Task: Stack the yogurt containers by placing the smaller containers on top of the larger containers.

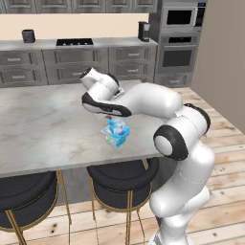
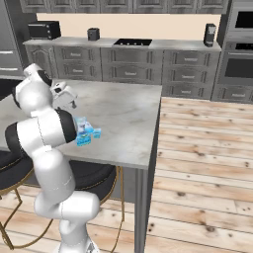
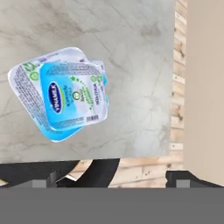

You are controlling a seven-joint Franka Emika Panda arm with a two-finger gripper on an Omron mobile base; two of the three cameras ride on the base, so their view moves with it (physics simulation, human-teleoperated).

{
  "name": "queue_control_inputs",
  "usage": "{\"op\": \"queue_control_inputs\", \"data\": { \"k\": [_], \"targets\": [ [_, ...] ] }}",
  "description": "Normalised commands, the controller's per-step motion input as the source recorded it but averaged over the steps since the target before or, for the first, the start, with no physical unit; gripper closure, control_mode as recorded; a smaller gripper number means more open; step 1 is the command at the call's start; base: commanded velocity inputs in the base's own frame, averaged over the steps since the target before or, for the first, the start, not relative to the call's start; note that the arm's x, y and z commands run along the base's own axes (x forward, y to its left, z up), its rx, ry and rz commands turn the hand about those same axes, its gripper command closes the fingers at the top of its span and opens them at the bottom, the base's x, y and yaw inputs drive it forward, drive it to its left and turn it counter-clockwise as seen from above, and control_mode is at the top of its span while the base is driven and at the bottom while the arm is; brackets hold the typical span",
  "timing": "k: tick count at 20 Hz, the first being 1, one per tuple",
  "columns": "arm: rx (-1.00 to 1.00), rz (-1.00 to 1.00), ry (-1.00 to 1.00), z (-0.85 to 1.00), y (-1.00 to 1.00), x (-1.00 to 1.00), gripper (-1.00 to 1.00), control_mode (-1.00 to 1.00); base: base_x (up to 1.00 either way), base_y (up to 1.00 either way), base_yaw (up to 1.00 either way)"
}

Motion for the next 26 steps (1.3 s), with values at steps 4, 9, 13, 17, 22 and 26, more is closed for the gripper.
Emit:
{"op": "queue_control_inputs", "data": {
  "k": [4,9,13,17,22,26],
  "targets": [
    [0.14,-0.03,0.00,0.27,-0.36,-0.19,-1.00,-1.00,0.00,0.00,0.00],
    [0.16,-0.05,0.06,0.17,-0.43,-0.11,-1.00,-1.00,0.00,0.00,0.00],
    [0.16,-0.05,0.10,0.14,-0.39,-0.03,-1.00,-1.00,0.00,0.00,0.00],
    [0.16,-0.04,0.08,0.11,-0.41,-0.01,-1.00,-1.00,0.00,0.00,0.00],
    [0.07,-0.06,0.13,0.11,-0.34,0.02,-1.00,-1.00,0.00,0.00,0.00],
    [0.07,-0.03,0.13,0.09,-0.24,0.00,-1.00,-1.00,0.00,0.00,0.00]
  ]
}}
